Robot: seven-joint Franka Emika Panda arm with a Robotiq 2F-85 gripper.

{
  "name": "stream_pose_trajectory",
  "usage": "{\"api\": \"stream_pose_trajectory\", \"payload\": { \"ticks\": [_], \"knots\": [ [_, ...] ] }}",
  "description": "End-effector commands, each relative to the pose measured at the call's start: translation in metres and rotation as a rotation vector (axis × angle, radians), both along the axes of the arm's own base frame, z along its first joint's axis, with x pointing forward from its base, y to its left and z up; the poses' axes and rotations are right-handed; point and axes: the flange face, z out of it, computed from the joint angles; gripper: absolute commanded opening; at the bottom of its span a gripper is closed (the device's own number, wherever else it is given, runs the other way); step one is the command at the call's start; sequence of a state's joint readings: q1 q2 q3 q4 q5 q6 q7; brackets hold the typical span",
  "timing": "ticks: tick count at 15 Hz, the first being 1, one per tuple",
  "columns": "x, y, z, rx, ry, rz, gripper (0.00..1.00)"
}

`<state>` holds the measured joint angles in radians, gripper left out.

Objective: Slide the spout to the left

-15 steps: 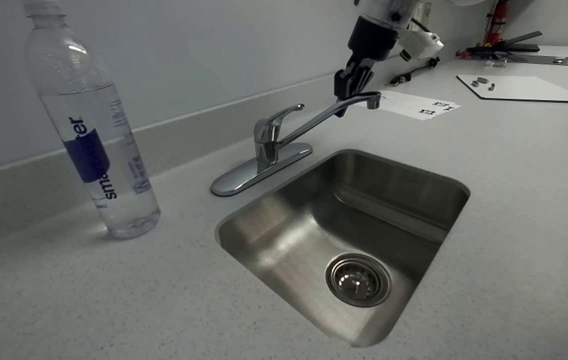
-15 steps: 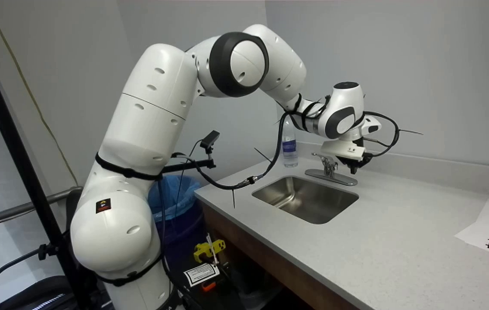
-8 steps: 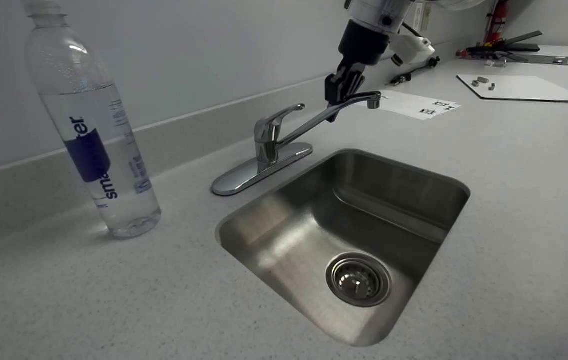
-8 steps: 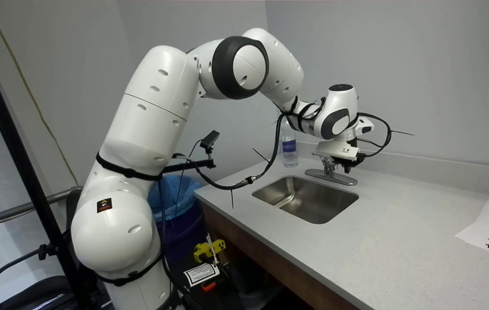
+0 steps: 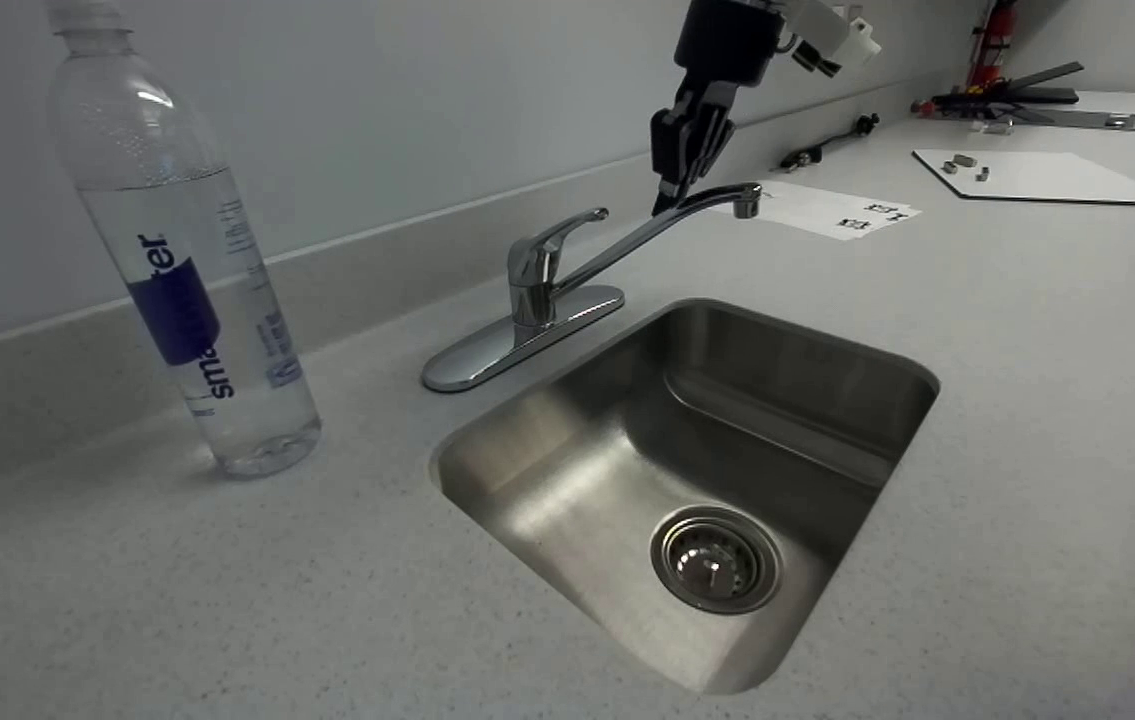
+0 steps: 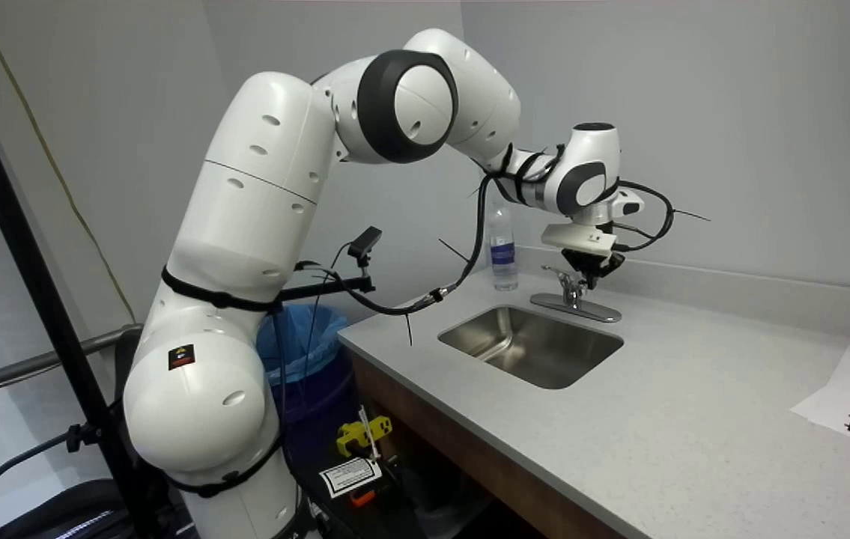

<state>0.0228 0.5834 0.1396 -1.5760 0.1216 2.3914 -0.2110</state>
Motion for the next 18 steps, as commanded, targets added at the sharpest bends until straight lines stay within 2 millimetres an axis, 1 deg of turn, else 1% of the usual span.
{"api": "stream_pose_trajectory", "payload": {
  "ticks": [1,5,8,12,14,16,18],
  "knots": [
    [-0.016,0.001,0.024,0.007,0.105,-0.003,0.0],
    [-0.027,0.001,0.038,0.018,0.165,0.047,0.0],
    [-0.033,0.003,0.037,0.033,0.186,0.098,0.0],
    [-0.028,-0.007,0.018,0.015,0.169,0.111,0.0],
    [-0.031,-0.011,0.008,0.01,0.183,0.107,0.0],
    [-0.034,-0.012,0.002,0.013,0.199,0.11,0.0],
    [-0.033,-0.014,0.003,0.026,0.186,0.119,0.0]
  ]
}}
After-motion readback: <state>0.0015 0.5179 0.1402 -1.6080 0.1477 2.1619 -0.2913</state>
